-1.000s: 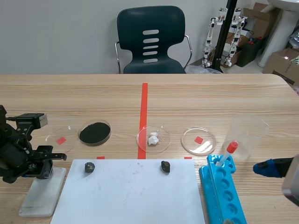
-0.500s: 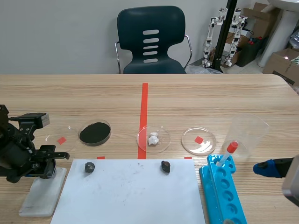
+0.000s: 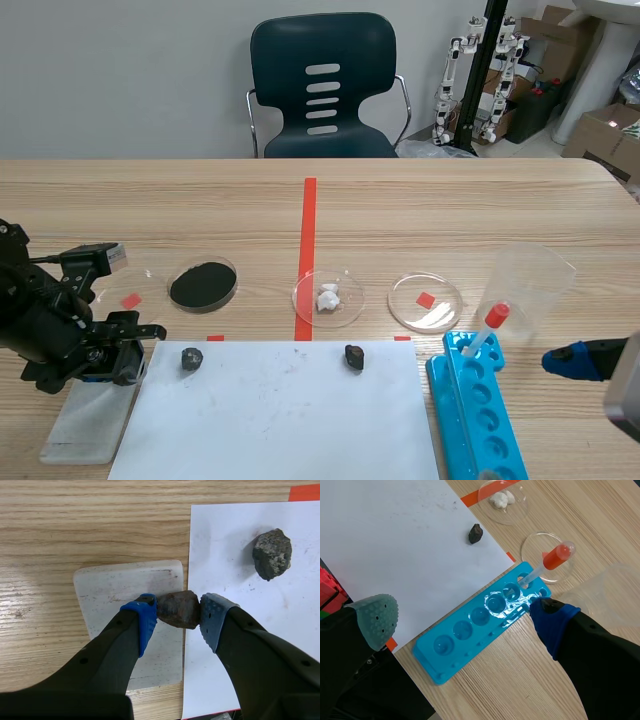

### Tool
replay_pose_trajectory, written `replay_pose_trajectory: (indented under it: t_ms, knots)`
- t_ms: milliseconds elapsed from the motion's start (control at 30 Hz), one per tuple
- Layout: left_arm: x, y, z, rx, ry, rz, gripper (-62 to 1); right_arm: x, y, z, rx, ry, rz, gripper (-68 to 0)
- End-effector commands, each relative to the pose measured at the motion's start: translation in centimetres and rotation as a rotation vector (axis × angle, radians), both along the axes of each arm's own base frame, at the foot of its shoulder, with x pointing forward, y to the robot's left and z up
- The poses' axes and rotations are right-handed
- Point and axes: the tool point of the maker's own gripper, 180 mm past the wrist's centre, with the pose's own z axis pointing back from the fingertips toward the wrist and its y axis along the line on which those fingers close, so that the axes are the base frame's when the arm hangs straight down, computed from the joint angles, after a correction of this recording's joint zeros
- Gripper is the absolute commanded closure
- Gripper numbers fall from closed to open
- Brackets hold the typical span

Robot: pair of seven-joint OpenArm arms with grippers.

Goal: Rub the mineral on the streak plate

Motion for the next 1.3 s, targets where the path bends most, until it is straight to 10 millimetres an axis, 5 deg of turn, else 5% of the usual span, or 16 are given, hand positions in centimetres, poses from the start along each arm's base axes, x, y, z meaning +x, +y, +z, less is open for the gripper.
replay_pose_trajectory:
  t_ms: [0,367,533,933,1267]
  knots:
    - [0.3,1.0,0.2,0.06,-0.011,0.003,-13.0,0.4,0.3,0.8,0.008,-0.027,0.013,-54.7]
    - [0.0,4.6,0.3,0.263,0.006,0.037,-13.0,0.4,0.3,0.8,0.008,-0.027,0.013,-54.7]
    - [-0.1,4.2,0.2,0.238,0.01,0.041,-13.0,0.4,0.3,0.8,0.008,-0.027,0.013,-54.7]
    - [0.4,-0.3,0.3,-0.013,-0.016,0.019,-13.0,0.4,0.3,0.8,0.008,-0.027,0.013,-54.7]
    - [0.5,2.1,0.2,0.119,-0.019,0.039,-13.0,0.4,0.3,0.8,0.008,-0.027,0.013,-54.7]
